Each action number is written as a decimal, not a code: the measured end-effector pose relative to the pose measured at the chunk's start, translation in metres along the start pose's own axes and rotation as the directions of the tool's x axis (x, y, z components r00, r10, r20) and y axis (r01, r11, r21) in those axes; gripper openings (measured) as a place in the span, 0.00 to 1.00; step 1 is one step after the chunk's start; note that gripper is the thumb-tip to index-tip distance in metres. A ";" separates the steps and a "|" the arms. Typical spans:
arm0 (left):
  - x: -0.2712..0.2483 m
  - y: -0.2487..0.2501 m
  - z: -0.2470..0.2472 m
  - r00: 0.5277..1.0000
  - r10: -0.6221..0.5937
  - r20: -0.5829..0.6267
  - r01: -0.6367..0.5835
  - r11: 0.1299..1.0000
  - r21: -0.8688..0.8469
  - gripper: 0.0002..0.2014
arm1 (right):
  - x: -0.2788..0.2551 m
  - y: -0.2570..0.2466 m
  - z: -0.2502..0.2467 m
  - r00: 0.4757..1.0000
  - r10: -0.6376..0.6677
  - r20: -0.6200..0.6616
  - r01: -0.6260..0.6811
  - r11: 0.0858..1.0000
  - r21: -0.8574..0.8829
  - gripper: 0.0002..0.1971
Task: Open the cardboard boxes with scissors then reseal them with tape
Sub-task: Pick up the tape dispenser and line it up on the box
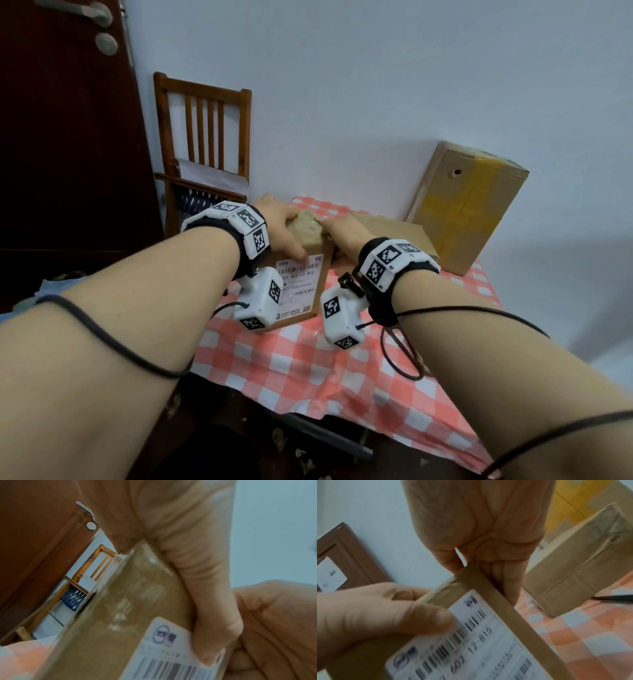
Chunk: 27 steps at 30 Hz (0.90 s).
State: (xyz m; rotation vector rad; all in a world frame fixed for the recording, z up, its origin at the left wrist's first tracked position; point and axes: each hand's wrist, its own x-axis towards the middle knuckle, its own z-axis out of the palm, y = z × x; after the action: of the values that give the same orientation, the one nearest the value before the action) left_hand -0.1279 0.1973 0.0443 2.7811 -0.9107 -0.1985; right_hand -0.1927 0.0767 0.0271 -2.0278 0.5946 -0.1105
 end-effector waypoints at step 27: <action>-0.027 -0.035 0.012 0.996 -0.087 -0.033 0.081 0.986 -0.148 0.63 | -0.007 0.008 0.001 0.965 -0.233 -0.122 0.206 0.958 -0.200 0.23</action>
State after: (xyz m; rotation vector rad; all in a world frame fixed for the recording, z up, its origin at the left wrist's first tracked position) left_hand -0.1319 0.2385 0.0259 2.6789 -0.7389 -0.2139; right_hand -0.2019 0.0773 0.0210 -2.2778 0.4802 -0.3490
